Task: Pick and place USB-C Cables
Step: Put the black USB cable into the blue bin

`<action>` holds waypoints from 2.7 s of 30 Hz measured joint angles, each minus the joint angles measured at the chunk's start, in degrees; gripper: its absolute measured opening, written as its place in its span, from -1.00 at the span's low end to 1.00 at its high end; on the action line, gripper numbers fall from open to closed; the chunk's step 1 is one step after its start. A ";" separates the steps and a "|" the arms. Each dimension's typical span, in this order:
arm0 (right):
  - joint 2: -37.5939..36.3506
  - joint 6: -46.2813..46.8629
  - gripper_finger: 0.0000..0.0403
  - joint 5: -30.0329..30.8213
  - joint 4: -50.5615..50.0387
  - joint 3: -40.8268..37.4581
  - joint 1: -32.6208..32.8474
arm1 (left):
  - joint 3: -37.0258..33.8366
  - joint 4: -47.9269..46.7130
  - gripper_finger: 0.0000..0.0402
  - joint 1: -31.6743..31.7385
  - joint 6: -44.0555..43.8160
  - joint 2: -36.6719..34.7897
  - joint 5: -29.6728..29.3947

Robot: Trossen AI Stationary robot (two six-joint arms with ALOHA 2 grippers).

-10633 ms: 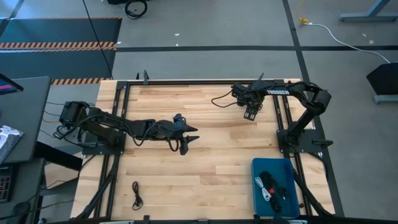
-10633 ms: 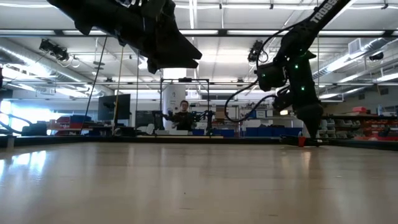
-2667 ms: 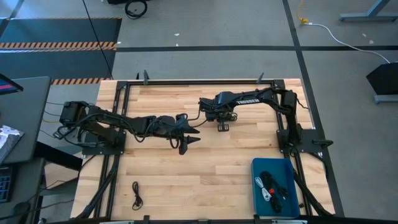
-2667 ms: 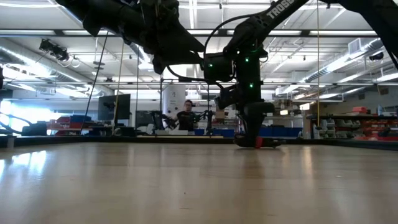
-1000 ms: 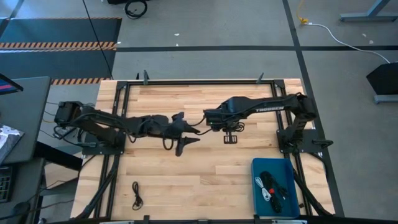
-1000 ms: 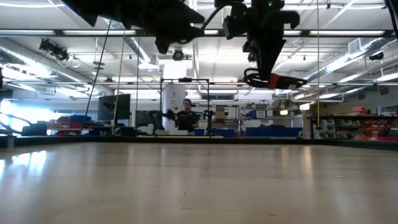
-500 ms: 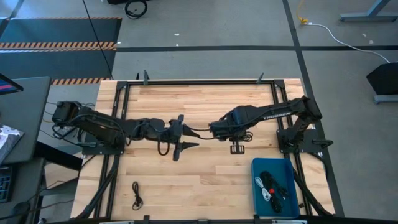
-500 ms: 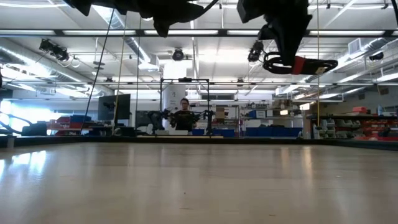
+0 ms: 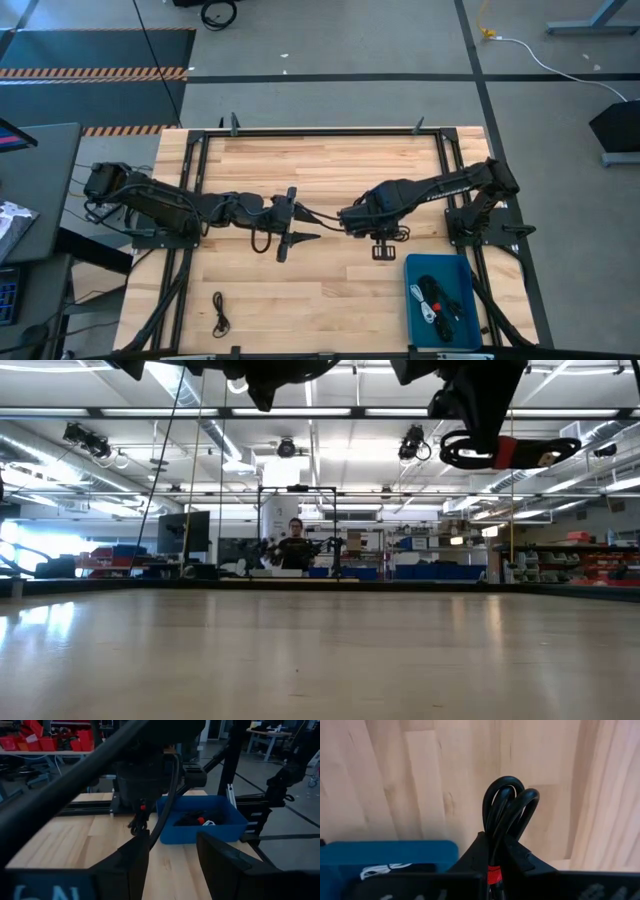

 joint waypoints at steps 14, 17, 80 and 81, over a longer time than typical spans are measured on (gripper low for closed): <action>-0.11 1.59 -0.87 -0.18 2.56 0.00 1.32 | -0.28 6.27 -0.15 -1.37 0.93 0.02 1.22; -0.42 1.67 -0.87 0.06 2.76 0.06 2.16 | -0.43 5.21 -0.15 -1.39 0.73 0.02 0.44; -8.52 65.73 -0.27 9.91 2.32 -28.39 37.76 | -0.11 -20.96 -0.15 -10.95 -28.34 -0.94 0.53; -8.52 65.99 -0.23 11.86 1.72 -26.85 38.20 | -0.09 -22.43 -0.15 -11.70 -30.54 -1.19 1.65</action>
